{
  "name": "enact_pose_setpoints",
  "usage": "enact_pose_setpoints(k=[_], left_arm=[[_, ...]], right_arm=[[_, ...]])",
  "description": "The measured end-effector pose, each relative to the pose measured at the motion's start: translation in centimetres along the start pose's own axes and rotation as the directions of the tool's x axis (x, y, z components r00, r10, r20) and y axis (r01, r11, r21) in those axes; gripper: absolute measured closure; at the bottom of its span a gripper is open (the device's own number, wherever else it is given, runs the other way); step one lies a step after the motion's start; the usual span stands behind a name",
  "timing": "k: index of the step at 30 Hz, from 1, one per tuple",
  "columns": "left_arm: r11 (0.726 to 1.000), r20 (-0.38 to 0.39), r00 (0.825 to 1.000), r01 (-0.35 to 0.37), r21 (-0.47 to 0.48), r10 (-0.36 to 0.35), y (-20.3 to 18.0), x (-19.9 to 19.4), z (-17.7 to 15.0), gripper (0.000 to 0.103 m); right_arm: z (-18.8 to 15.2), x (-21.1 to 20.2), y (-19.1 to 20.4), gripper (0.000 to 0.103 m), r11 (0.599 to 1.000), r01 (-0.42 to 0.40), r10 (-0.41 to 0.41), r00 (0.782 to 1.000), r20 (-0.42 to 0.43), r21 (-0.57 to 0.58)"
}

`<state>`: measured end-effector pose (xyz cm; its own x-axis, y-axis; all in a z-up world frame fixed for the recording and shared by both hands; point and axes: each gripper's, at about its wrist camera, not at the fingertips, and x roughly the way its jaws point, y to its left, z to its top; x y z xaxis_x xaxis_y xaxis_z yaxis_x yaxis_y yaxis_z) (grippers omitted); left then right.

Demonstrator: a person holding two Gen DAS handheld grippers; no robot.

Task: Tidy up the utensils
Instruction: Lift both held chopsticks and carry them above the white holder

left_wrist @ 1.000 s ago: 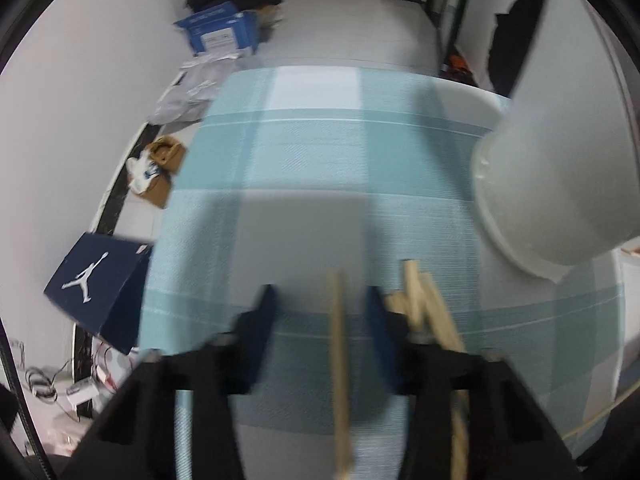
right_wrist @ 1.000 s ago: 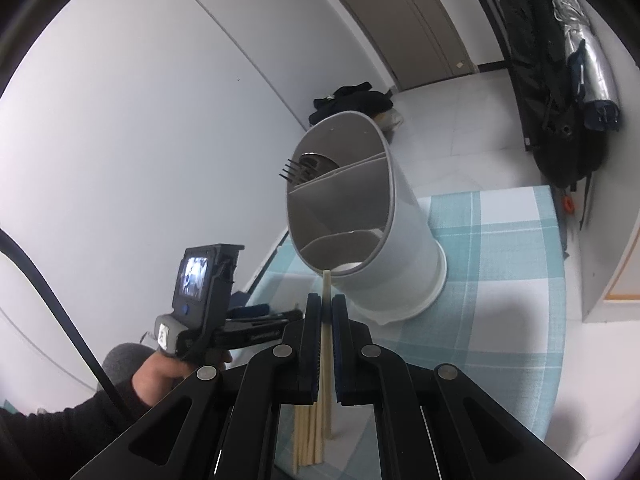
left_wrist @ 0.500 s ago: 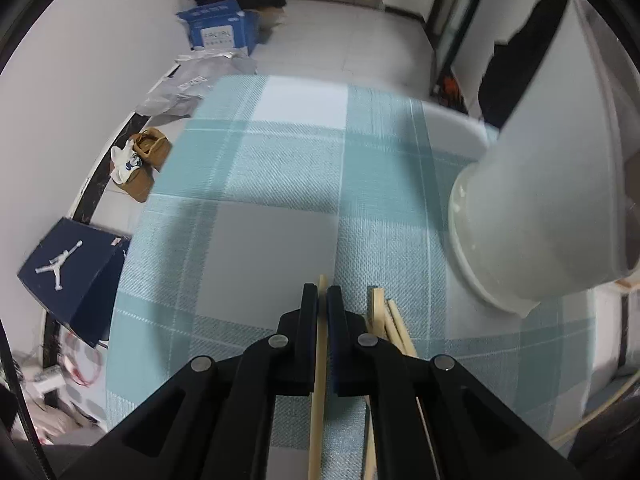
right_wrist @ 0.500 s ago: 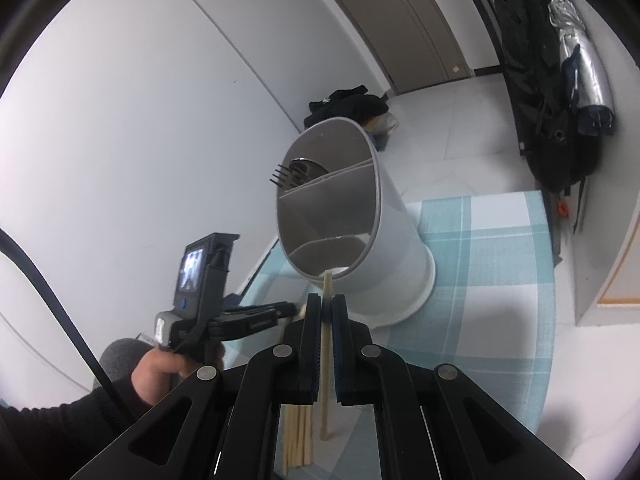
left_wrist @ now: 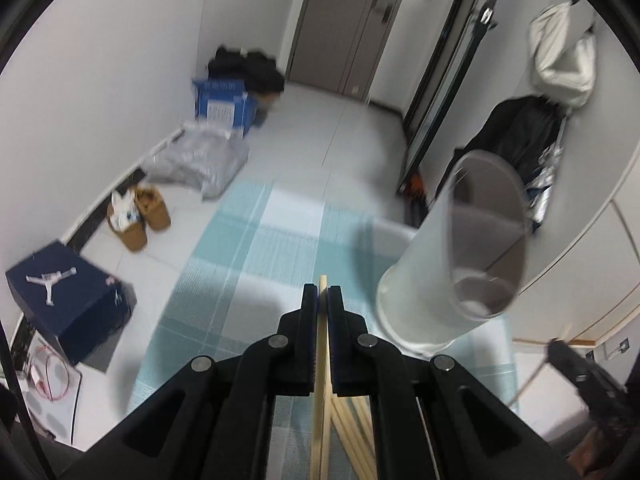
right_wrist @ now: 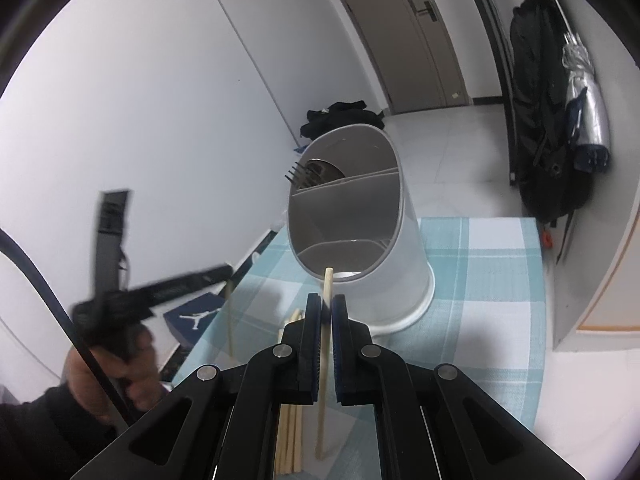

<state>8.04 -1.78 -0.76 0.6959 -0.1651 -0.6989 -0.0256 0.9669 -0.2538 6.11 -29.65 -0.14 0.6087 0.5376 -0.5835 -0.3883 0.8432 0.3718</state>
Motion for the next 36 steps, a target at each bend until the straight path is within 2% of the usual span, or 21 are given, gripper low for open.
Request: enact_pose_setpoints(k=[3, 12, 15, 18, 29, 36], left_arm=[[0.999, 0.047, 0.998, 0.038, 0.012, -0.039, -0.5, -1.7, 0.0, 0.102], [0.996, 0.071, 0.994, 0.075, 0.053, -0.079, -1.5, -4.3, -0.7, 0.102], [0.993, 0.06, 0.994, 0.081, 0.09, -0.087, -2.1, -4.7, -1.2, 0.102], [0.99, 0.072, 0.995, 0.057, 0.131, -0.067, -2.6, -5.6, -1.5, 0.102], [0.975, 0.074, 0.992, 0.088, 0.202, -0.105, -4.3, -7.7, -1.2, 0.102], [0.965, 0.066, 0.984, 0.148, 0.218, -0.166, -5.4, -8.7, 0.1, 0.102]], right_arm=[[-0.3, -0.4, 0.8, 0.099, 0.999, 0.026, -0.025, 0.999, 0.02, -0.023], [-0.5, -1.7, 2.2, 0.099, 0.992, 0.112, -0.109, 0.993, 0.047, -0.054], [-0.4, -2.2, 2.1, 0.099, 0.99, 0.133, -0.132, 0.99, 0.048, -0.037], [-0.3, -2.7, 2.5, 0.099, 0.987, 0.157, -0.155, 0.987, 0.051, -0.037], [-0.8, -4.8, 4.0, 0.099, 0.98, 0.189, -0.183, 0.979, 0.089, -0.058], [0.6, -6.4, 5.2, 0.099, 0.984, 0.163, -0.152, 0.979, 0.138, -0.077]])
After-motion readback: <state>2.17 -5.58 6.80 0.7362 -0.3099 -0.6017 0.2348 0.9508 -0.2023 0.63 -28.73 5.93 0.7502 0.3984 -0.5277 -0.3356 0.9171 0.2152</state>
